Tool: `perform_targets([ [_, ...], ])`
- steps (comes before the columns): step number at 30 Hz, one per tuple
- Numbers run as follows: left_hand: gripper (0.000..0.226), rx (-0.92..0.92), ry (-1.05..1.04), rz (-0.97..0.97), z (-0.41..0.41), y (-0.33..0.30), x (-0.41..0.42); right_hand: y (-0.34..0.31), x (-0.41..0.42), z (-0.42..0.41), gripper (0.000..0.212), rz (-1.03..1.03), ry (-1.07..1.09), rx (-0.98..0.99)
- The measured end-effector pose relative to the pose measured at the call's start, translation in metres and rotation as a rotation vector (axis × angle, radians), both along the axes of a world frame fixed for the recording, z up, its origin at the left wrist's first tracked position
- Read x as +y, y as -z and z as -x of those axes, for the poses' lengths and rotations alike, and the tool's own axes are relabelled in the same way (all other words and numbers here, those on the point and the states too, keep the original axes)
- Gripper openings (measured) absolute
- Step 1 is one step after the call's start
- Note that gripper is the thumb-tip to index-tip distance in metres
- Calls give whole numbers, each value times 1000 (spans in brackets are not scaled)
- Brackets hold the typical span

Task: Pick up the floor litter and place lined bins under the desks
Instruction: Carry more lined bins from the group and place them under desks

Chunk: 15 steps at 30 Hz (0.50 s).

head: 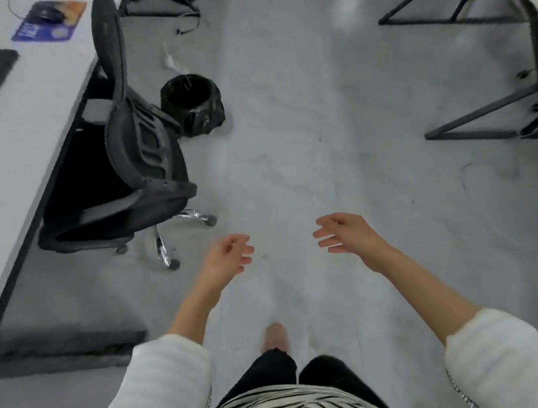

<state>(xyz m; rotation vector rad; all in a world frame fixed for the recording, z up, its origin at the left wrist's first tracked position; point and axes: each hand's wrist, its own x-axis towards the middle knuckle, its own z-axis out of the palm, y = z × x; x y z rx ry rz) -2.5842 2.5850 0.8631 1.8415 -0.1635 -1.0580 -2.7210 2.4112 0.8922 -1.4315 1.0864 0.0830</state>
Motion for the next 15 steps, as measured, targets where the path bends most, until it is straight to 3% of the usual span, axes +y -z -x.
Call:
perform_targets([
  [7,17,-3,83,-19,-137,-7,-167,1,-164,-130,21,-35,37,-8],
  [15,21,-10,42,-66,-337,4,-413,18,-410,-346,19,-72,22,-30],
])
